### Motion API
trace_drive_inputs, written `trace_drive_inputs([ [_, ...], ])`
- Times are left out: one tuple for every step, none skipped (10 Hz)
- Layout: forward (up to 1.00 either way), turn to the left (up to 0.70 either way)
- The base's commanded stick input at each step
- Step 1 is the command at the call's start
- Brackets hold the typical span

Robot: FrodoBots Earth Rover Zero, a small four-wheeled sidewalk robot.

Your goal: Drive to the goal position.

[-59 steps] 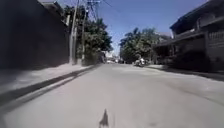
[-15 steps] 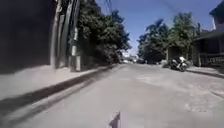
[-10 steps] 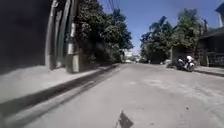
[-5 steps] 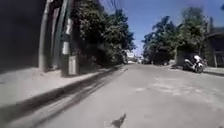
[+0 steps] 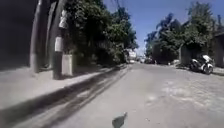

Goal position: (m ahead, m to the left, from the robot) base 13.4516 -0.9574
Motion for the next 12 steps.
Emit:
trace_drive_inputs([
  [1.0,-0.4],
  [1.0,-0.4],
  [1.0,-0.4],
  [1.0,-0.37],
  [1.0,0.0],
  [1.0,0.0],
  [1.0,0.0],
  [1.0,0.0],
  [1.0,0.0],
  [1.0,0.0],
  [1.0,0.0],
  [1.0,-0.01],
])
